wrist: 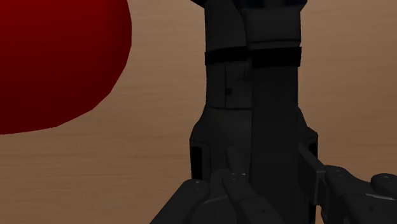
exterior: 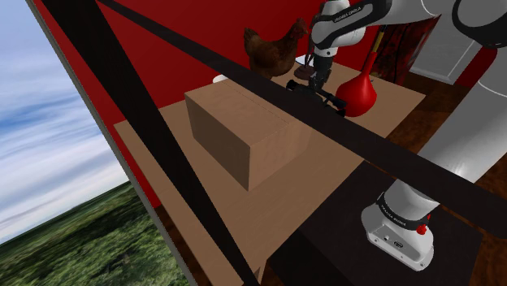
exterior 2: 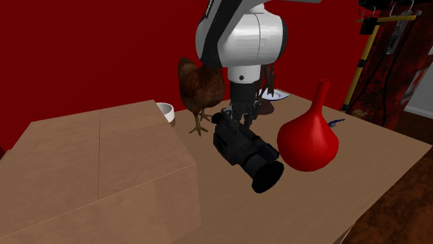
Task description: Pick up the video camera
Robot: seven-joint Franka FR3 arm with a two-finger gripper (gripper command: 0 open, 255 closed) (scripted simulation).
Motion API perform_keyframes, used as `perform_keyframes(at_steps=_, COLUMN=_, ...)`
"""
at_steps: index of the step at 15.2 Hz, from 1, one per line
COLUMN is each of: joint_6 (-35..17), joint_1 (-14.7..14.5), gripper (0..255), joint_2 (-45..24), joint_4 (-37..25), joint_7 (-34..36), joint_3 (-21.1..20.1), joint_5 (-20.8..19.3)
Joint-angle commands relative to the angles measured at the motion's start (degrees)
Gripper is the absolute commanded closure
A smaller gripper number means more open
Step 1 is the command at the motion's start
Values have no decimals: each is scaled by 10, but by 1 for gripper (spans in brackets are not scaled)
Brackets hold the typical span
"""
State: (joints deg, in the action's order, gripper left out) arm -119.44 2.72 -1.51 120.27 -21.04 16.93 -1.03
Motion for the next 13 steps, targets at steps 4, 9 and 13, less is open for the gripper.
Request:
perform_keyframes(at_steps=4, joint_6=37, joint_1=-1, gripper=255, joint_2=16, joint_4=-23, joint_7=3, joint_3=-1, joint_5=-5)
perform_keyframes(at_steps=9, joint_6=75, joint_1=-2, gripper=255, joint_2=28, joint_4=-49, joint_7=5, joint_3=-1, joint_5=-8)
perform_keyframes(at_steps=13, joint_6=91, joint_1=-2, gripper=255, joint_2=32, joint_4=-62, joint_7=5, joint_3=-2, joint_5=-9)
